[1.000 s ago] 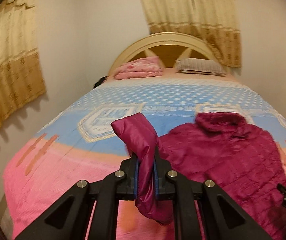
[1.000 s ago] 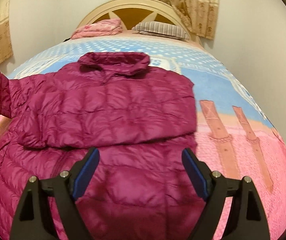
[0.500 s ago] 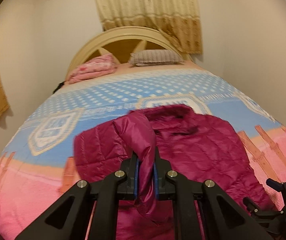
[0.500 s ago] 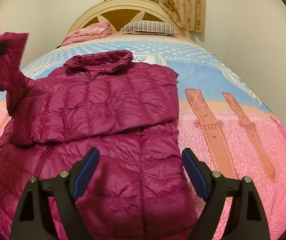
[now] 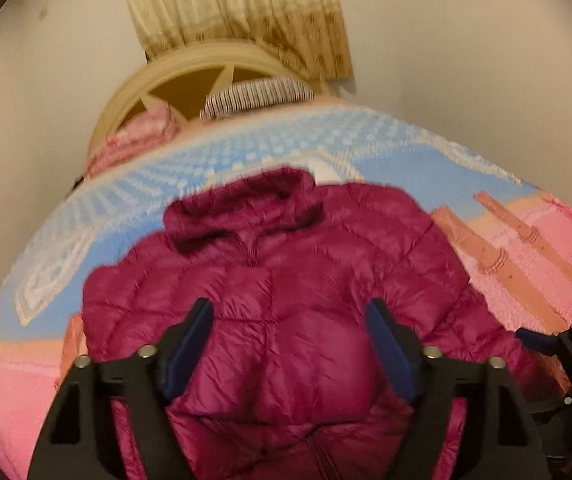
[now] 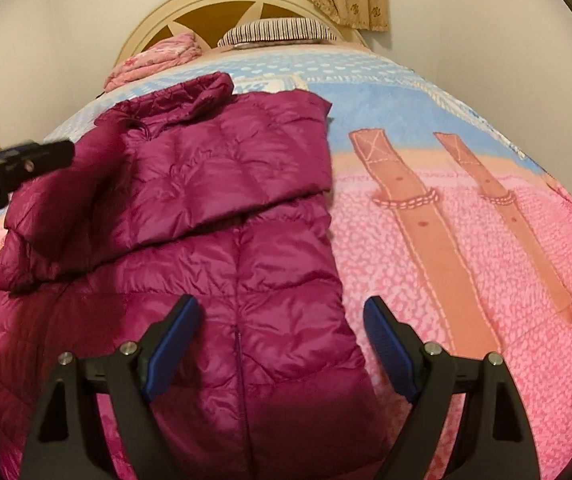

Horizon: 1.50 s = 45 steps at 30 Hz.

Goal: Fold large clothes

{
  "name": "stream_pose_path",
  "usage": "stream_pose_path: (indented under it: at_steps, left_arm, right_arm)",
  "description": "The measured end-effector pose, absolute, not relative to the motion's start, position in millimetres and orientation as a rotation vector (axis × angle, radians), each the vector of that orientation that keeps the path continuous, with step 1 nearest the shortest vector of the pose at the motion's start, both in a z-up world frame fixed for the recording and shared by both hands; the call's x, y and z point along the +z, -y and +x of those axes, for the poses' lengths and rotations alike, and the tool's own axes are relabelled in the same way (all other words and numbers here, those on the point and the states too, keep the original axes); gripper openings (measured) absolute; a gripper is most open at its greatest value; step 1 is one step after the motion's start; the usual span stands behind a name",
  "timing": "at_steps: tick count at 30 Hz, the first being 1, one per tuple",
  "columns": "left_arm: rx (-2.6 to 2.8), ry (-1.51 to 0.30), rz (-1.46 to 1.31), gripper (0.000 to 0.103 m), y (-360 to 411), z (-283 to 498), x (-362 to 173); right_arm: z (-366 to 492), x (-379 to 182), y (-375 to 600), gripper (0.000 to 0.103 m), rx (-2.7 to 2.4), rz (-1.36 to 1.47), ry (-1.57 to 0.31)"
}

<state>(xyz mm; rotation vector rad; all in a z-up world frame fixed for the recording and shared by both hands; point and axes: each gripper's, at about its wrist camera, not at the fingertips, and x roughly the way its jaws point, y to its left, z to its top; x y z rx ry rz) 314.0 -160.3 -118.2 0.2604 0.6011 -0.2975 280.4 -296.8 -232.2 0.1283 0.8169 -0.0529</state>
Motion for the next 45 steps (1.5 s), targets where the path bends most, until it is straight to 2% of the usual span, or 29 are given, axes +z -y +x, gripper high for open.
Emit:
stream_pose_path:
  at_steps: [7,16,21,23,24,25,28,36,45]
  left_arm:
    - [-0.193,-0.594,0.225,0.082,106,322,-114]
    - [-0.020,-0.712,0.104,0.082,3,343,-152]
    - [0.012,-0.759,0.044,0.082,-27,342,-167]
    - [0.026,-0.766,0.030,0.082,-40,341,-168]
    - [0.034,-0.771,0.021,0.082,-45,342,-168]
    - [0.044,-0.775,0.010,0.082,-53,342,-167]
    - [0.073,-0.777,-0.024,0.082,-73,341,-164]
    - [0.075,-0.792,-0.054,0.082,-82,347,-161]
    - [0.035,-0.772,0.026,0.082,-48,370,-132]
  right_arm:
    - [278,-230,299,0.087,-0.054,0.146,-0.823]
    - [292,-183,260,0.087,0.064,0.164,-0.774]
    - [327,-185,224,0.087,0.182,0.220,-0.813]
    - [339,-194,214,0.072,0.208,0.233,-0.848]
    - [346,-200,210,0.050,0.219,0.231,-0.877]
    - [351,-205,207,0.037,0.232,0.234,-0.900]
    - [341,-204,207,0.020,0.244,0.228,-0.878]
    - [322,-204,226,0.015,0.227,0.229,-0.881]
    - [309,-210,233,0.018,0.200,0.209,-0.903]
